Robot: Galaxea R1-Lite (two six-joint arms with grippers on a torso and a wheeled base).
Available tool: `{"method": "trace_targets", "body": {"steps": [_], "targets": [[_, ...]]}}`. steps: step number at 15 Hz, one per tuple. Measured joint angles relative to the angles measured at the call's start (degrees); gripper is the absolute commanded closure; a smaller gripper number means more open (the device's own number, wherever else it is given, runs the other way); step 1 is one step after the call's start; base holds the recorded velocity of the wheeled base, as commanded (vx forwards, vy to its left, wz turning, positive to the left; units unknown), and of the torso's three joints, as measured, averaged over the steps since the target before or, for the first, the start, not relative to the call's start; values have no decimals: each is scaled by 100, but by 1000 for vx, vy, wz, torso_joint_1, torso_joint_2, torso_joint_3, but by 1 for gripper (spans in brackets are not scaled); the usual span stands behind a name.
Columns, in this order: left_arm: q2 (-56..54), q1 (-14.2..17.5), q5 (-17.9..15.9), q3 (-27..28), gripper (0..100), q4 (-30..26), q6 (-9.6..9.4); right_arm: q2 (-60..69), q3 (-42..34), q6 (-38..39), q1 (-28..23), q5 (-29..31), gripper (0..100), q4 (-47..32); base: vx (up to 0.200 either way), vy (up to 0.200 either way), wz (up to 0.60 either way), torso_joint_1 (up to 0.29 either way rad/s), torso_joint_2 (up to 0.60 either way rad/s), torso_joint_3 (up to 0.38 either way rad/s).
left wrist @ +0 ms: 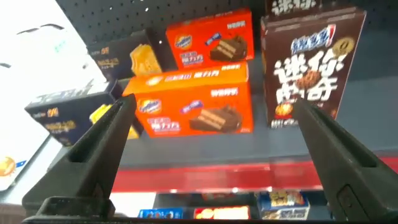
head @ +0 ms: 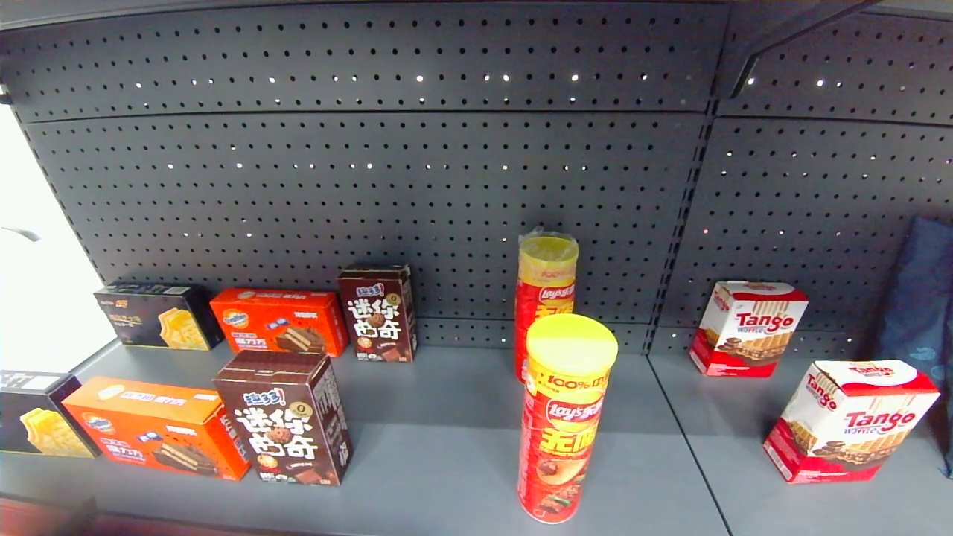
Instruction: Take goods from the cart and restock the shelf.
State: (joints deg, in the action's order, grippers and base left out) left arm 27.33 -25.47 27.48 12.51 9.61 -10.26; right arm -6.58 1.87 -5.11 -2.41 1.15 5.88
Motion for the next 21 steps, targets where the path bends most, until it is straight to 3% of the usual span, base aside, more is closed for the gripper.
{"method": "trace_targets", "body": {"steps": [3, 5, 6, 11, 14, 16, 18, 19, 21], "targets": [[-451, 2, 2, 57, 0, -540, -65, 247, -156, 301, 82, -141, 0, -435, 0, 0, 0, 0, 0, 0], [-708, -22, -44, 83, 0, -723, -394, 479, -171, 486, 204, -245, 0, -610, 0, 0, 0, 0, 0, 0], [-791, -49, -57, 59, 0, -729, -416, 546, -177, 495, 228, -249, 0, -617, 0, 0, 0, 0, 0, 0], [-986, -46, -30, -391, 0, -736, -445, 656, -187, 503, 246, -251, 0, -621, 0, 0, 0, 0, 0, 0], [-1240, -74, -115, -885, 0, -723, -265, 663, -187, 503, 249, -254, 0, -621, 0, 0, 0, 0, 0, 0], [-1524, 11, -652, -1061, 0, -725, -207, 668, -187, 503, 251, -251, 0, -621, 0, 0, 0, 0, 0, 0], [-1703, 631, -2029, -1124, 0, -758, -115, 668, -187, 506, 251, -247, 0, -621, 0, 0, 0, 0, 0, 0], [-1758, 933, -2464, -1130, 0, -819, -49, 668, -187, 503, 251, -249, 0, -623, 0, 0, 0, 0, 0, 0], [-1824, 1556, -3021, -1067, 0, -1242, 74, 668, -184, 506, 246, -254, 0, -623, 0, 0, 0, 0, 0, 0]]}}
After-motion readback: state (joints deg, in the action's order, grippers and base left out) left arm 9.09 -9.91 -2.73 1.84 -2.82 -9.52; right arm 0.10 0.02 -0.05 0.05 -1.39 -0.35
